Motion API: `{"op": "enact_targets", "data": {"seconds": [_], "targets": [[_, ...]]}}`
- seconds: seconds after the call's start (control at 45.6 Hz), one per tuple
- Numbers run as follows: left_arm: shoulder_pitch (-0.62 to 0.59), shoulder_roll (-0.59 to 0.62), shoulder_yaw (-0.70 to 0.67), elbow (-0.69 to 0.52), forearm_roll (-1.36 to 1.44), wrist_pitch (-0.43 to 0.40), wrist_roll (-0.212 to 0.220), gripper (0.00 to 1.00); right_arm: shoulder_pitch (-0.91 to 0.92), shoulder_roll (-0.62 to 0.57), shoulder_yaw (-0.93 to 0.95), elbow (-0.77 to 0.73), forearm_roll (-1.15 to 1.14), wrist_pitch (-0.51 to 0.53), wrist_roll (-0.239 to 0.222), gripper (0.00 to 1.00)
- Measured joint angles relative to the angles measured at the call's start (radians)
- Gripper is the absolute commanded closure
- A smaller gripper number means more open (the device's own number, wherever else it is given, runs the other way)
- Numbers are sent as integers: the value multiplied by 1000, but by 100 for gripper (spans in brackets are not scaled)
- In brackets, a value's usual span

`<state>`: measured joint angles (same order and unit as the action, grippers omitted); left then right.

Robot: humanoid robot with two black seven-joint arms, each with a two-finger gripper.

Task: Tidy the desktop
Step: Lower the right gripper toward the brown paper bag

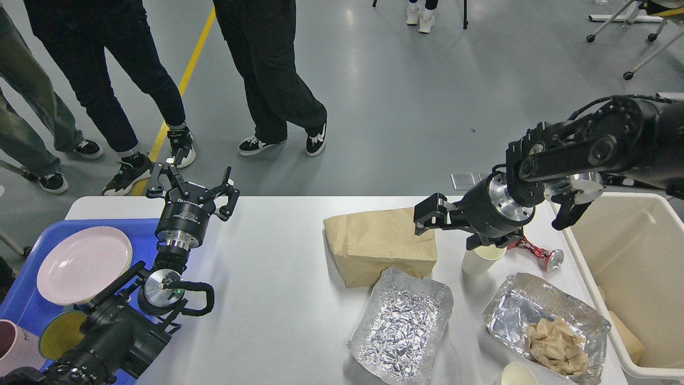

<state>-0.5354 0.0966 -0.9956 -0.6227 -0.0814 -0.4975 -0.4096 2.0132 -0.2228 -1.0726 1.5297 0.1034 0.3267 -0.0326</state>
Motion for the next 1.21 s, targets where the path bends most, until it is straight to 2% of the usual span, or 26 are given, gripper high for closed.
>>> {"op": "enact_targets", "data": {"seconds": [0.153, 0.592, 1.206], "targets": [[0, 0, 0, 1, 0, 0, 0, 4, 2, 31, 20, 26, 2, -4, -23, 0], [0, 0, 0, 1, 0, 1, 0, 4, -8, 22, 11, 85, 18, -19, -30, 0], [0, -1, 0, 3, 0, 1, 0, 4, -50, 34, 19, 89, 21, -86, -27, 0]]}}
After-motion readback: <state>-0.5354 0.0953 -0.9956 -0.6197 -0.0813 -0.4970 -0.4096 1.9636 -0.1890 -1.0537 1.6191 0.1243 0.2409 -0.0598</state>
